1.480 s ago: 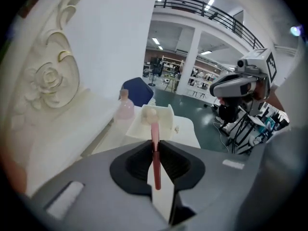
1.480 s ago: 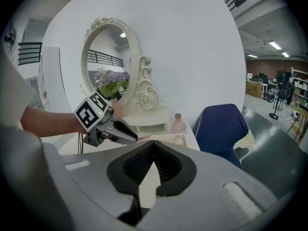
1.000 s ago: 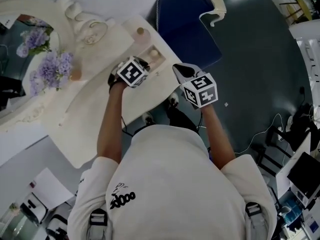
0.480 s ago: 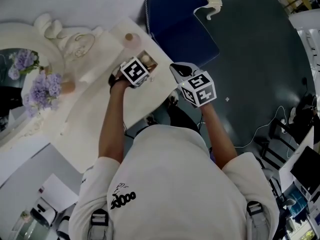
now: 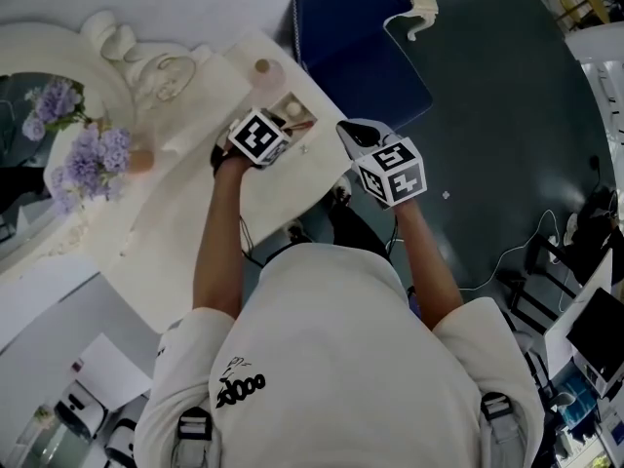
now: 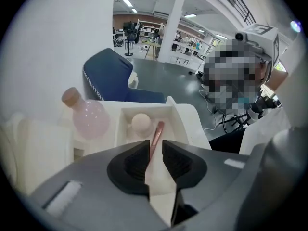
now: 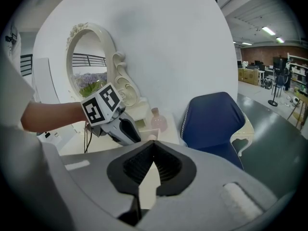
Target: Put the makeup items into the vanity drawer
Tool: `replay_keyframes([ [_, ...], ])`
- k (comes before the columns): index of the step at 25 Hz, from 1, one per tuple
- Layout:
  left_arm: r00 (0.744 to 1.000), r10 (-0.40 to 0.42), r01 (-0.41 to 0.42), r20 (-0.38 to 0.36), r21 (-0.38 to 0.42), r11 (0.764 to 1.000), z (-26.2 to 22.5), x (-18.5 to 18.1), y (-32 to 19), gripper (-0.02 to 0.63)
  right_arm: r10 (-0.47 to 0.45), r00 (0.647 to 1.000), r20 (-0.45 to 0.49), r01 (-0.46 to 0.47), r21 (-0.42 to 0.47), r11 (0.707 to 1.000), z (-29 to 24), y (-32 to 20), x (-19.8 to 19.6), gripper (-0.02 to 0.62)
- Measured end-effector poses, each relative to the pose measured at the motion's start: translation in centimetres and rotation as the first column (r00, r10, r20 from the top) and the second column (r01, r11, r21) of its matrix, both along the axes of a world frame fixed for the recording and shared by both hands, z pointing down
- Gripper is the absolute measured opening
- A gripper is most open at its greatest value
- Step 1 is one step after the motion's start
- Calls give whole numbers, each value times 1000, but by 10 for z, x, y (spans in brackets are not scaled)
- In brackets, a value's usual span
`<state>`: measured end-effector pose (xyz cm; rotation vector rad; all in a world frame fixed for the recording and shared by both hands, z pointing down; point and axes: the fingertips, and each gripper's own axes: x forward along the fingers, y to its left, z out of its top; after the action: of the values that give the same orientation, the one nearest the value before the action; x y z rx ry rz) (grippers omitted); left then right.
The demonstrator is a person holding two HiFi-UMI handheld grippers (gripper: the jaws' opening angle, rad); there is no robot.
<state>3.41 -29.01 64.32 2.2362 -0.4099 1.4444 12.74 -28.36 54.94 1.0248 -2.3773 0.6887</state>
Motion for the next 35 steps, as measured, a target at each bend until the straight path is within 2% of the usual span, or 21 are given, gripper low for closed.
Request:
replay_keyframes([
  [4, 996, -80, 82, -29, 83, 993, -20, -26, 2, 63, -12, 1000, 2, 12, 32, 999, -11, 1, -18, 3],
  [7, 986, -153, 161, -62, 153, 975, -37, -50, 5, 39, -40, 999, -1, 40, 61, 997, -21, 6, -38, 2],
  [9, 974, -202, 221, -104, 221, 950, -54, -65, 6, 17, -68, 998, -7, 69, 81, 994, -27, 11, -53, 2],
  [12, 950, -257, 302, -176, 320, 898, -79, -88, 13, 17, -104, 994, -15, 105, 113, 988, -36, 22, -79, 3],
  [17, 907, -325, 407, -269, 358, 840, -108, -137, 51, 17, -141, 987, -76, 154, 210, 965, -58, 43, -122, 2],
  [20, 868, -365, 482, -338, 397, 781, -132, -168, 68, 17, -170, 982, -86, 187, 264, 946, -76, 56, -144, 2],
  [24, 811, -391, 573, -436, 454, 682, -172, -204, 88, 17, -192, 977, -89, 212, 346, 914, -108, 70, -169, 2],
  [29, 759, -382, 643, -527, 516, 566, -222, -237, 108, 17, -217, 972, -91, 235, 443, 865, -149, 86, -200, 2],
  [32, 725, -374, 685, -579, 547, 481, -254, -255, 116, 17, -236, 967, -97, 253, 500, 829, -173, 95, -215, 2],
  [34, 710, -366, 703, -602, 569, 428, -272, -265, 121, 17, -245, 963, -108, 264, 532, 805, -187, 99, -223, 2],
  [35, 707, -358, 706, -610, 578, 409, -281, -269, 124, 17, -248, 962, -114, 270, 546, 793, -194, 102, -227, 2],
])
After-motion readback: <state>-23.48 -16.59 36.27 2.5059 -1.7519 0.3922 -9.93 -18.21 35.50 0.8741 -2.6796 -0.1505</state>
